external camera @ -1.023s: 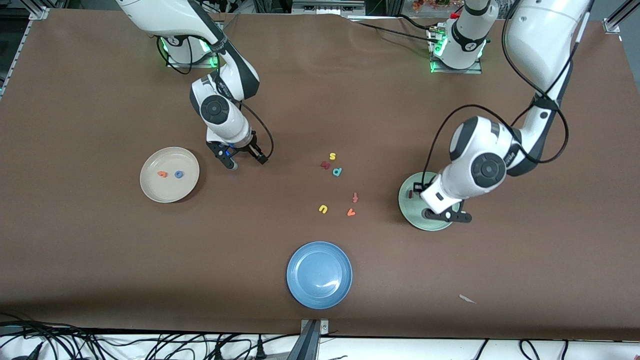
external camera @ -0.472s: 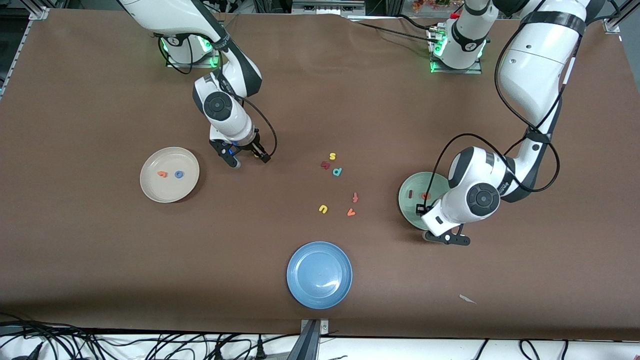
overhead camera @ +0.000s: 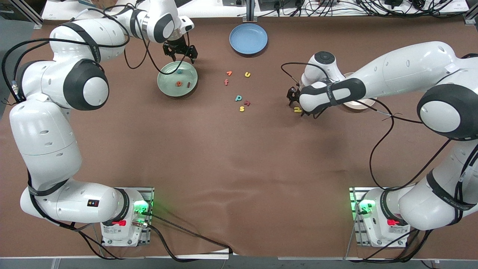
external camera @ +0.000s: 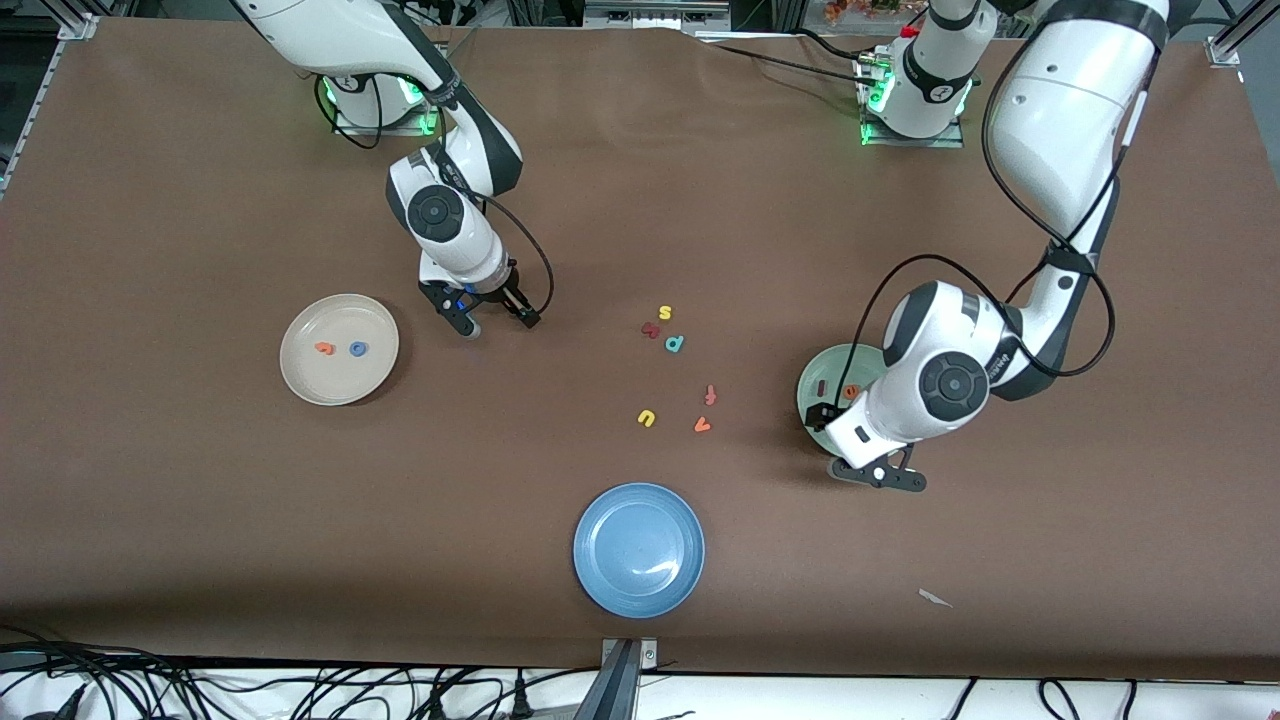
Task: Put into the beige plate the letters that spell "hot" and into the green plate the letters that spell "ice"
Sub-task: 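Place the c on the green plate while the right gripper reaches the n, then grasp the yellow n with the right gripper while the left gripper withdraws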
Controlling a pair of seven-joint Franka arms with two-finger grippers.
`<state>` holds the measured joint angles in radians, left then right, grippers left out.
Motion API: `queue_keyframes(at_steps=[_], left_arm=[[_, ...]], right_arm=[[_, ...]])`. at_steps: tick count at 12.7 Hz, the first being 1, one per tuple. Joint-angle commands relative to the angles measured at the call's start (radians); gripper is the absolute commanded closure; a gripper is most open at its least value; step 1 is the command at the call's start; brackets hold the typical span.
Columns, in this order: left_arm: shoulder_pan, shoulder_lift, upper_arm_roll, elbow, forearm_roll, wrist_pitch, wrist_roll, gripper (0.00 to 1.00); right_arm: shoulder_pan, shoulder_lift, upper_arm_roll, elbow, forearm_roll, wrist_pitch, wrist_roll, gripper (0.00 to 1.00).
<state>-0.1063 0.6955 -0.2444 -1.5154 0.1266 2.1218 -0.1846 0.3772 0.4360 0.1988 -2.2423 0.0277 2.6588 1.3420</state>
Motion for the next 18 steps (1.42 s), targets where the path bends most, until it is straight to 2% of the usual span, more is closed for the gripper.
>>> queue_keyframes(at_steps=[1, 3, 5, 9, 11, 12, 14, 16, 18], left_arm=[[-0.001, -0.143, -0.004, -0.012, 0.030, -0.164, 0.005, 0.00], [-0.009, -0.241, -0.006, -0.012, 0.031, -0.271, 0.007, 0.00], [-0.022, -0.319, -0.015, -0.012, 0.031, -0.356, 0.005, 0.00], [-0.013, -0.468, -0.012, -0.014, 0.010, -0.436, 0.017, 0.00], [-0.006, -0.546, -0.004, -0.044, -0.041, -0.472, 0.017, 0.00], [-0.004, -0.586, 0.014, -0.061, -0.045, -0.491, 0.020, 0.00], [-0.003, -0.658, 0.033, -0.089, -0.050, -0.551, 0.100, 0.00], [0.013, -0.709, 0.068, -0.098, -0.097, -0.618, 0.178, 0.00], [0.013, -0.769, 0.115, -0.172, -0.142, -0.614, 0.252, 0.00]], right_arm=[[0.003, -0.005, -0.002, -0.014, -0.025, 0.021, 0.019, 0.29], [0.003, -0.002, -0.002, -0.014, -0.025, 0.021, 0.016, 0.37], [0.003, -0.002, -0.010, -0.014, -0.026, 0.021, 0.014, 0.38], [0.003, 0.003, -0.012, -0.014, -0.041, 0.021, 0.014, 0.48], [0.003, 0.003, -0.013, -0.013, -0.043, 0.021, 0.014, 0.58], [0.003, 0.003, -0.013, -0.013, -0.043, 0.020, 0.013, 0.66], [0.003, 0.003, -0.013, -0.013, -0.043, 0.016, 0.013, 0.73], [0.003, 0.003, -0.013, -0.010, -0.043, 0.013, 0.011, 0.74], [0.002, 0.003, -0.013, -0.002, -0.043, 0.007, 0.000, 0.74]])
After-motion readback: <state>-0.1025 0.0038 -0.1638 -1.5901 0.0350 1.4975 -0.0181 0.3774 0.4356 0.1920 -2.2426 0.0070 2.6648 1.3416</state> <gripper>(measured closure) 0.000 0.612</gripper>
